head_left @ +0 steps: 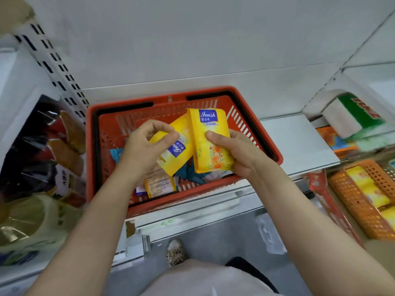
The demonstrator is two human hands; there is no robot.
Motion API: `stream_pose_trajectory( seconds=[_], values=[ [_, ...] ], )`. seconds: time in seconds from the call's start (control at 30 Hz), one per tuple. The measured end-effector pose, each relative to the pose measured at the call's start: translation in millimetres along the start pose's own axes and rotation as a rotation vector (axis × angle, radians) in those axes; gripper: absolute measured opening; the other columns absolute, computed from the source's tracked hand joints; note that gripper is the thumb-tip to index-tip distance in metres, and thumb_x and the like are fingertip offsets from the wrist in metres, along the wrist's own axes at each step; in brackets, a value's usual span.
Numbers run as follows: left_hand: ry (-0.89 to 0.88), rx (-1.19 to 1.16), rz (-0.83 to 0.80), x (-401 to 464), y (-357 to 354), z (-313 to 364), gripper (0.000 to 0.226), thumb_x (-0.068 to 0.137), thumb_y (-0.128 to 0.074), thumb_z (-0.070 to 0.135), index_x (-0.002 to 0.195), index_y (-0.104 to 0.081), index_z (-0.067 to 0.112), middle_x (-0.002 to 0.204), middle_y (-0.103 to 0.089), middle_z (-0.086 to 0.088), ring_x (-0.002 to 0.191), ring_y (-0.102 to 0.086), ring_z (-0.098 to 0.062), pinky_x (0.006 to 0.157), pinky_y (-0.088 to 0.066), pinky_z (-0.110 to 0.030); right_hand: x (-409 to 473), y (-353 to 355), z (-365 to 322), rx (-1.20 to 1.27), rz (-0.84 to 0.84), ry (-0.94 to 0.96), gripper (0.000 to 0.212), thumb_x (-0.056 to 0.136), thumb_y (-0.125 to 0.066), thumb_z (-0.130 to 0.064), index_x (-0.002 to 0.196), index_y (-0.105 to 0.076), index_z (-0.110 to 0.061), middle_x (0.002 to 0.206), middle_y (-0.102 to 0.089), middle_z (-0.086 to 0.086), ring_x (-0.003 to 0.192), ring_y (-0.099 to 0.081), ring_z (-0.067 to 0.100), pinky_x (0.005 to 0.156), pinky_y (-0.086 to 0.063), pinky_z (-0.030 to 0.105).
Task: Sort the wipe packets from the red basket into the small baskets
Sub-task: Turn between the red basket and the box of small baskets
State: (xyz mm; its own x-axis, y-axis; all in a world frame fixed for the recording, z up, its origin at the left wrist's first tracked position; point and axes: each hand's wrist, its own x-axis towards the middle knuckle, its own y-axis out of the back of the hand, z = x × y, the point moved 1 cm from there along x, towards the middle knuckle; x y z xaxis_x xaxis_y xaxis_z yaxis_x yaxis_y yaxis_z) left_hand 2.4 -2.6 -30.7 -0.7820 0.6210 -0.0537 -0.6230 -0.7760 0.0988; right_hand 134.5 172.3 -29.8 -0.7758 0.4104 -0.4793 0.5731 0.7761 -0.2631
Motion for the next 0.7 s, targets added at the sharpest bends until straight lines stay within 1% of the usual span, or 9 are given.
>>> stream_pose_trajectory(
  seconds=[0.07,0.13,0.27,0.37,0.43,0.5,0.53,0.63,0.7],
  values=[
    [0.013,0.054,0.046,-6,-12,9,0.033,0.076,-0.082,0.019,0.101,-0.063,0.030,0.099,-0.072,-0.003,0.086,-0.072,-0.021,0.072,-0.058,-0.040,-17,5,-2,-0.025,0.020,0.066,0.048,0.078,-0.075,-0.019,0.122,-0.063,-0.006,0.111,-0.072,0.016,0.095,-0.071,0.031,0.079,-0.060,0.045],
    [0.016,0.105,0.051,-13,-29,17,0.045,0.075,-0.083,0.016,0.111,-0.060,0.031,0.095,-0.071,-0.006,0.076,-0.072,-0.019,0.063,-0.057,-0.034,-35,17,-6,-0.039,0.055,0.115,0.044,0.080,-0.075,-0.019,0.121,-0.064,-0.007,0.111,-0.073,0.016,0.096,-0.071,0.031,0.082,-0.059,0.047],
    [-0.016,0.101,0.020,-35,-81,31,0.050,0.074,-0.083,0.014,0.115,-0.057,0.028,0.094,-0.068,-0.001,0.075,-0.069,-0.013,0.066,-0.057,-0.034,-82,71,-17,-0.059,0.160,0.217,0.038,0.083,-0.074,-0.015,0.119,-0.065,-0.008,0.107,-0.074,0.015,0.088,-0.072,0.027,0.074,-0.060,0.042],
    [-0.044,0.057,-0.055,-66,-146,37,0.048,0.075,-0.081,0.008,0.117,-0.060,0.020,0.101,-0.066,0.000,0.082,-0.065,-0.006,0.061,-0.053,-0.020,-128,135,-15,-0.050,0.297,0.265,0.030,0.083,-0.075,-0.016,0.112,-0.068,-0.011,0.099,-0.076,0.011,0.083,-0.072,0.025,0.068,-0.060,0.037],
    [-0.053,0.038,-0.095,-88,-194,32,0.047,0.075,-0.081,0.006,0.117,-0.062,0.014,0.107,-0.066,-0.003,0.086,-0.064,-0.002,0.066,-0.051,-0.016,-164,187,-3,-0.022,0.406,0.286,0.025,0.083,-0.077,-0.020,0.106,-0.070,-0.014,0.096,-0.076,0.009,0.085,-0.073,0.027,0.073,-0.061,0.043],
    [-0.037,0.023,-0.135,-112,-242,24,0.046,0.075,-0.081,0.009,0.117,-0.064,0.014,0.110,-0.068,-0.004,0.093,-0.067,-0.010,0.074,-0.054,-0.023,-202,239,15,0.007,0.488,0.267,0.031,0.079,-0.079,-0.026,0.107,-0.070,-0.014,0.100,-0.076,0.011,0.093,-0.072,0.034,0.083,-0.056,0.057],
    [-0.020,0.017,-0.152,-125,-266,20,0.046,0.075,-0.082,0.011,0.117,-0.065,0.015,0.110,-0.070,-0.005,0.095,-0.068,-0.015,0.078,-0.056,-0.029,-222,264,25,0.026,0.520,0.248,0.031,0.080,-0.078,-0.025,0.108,-0.070,-0.013,0.101,-0.075,0.012,0.093,-0.072,0.034,0.083,-0.056,0.059],
    [0.018,-0.002,-0.202,-164,-335,11,0.042,0.075,-0.082,0.014,0.114,-0.068,0.020,0.104,-0.072,-0.001,0.088,-0.071,-0.014,0.075,-0.057,-0.032,-280,332,54,0.078,0.614,0.185,0.017,0.088,-0.067,-0.005,0.105,-0.068,-0.009,0.092,-0.075,0.011,0.072,-0.074,0.022,0.060,-0.060,0.037],
    [0.025,-0.011,-0.230,-188,-379,7,0.040,0.075,-0.081,0.012,0.113,-0.069,0.019,0.101,-0.073,0.001,0.081,-0.070,-0.009,0.069,-0.055,-0.026,-312,369,68,0.087,0.676,0.142,0.023,0.086,-0.066,-0.001,0.109,-0.067,-0.006,0.093,-0.074,0.011,0.070,-0.073,0.021,0.055,-0.059,0.034]
  ],
)
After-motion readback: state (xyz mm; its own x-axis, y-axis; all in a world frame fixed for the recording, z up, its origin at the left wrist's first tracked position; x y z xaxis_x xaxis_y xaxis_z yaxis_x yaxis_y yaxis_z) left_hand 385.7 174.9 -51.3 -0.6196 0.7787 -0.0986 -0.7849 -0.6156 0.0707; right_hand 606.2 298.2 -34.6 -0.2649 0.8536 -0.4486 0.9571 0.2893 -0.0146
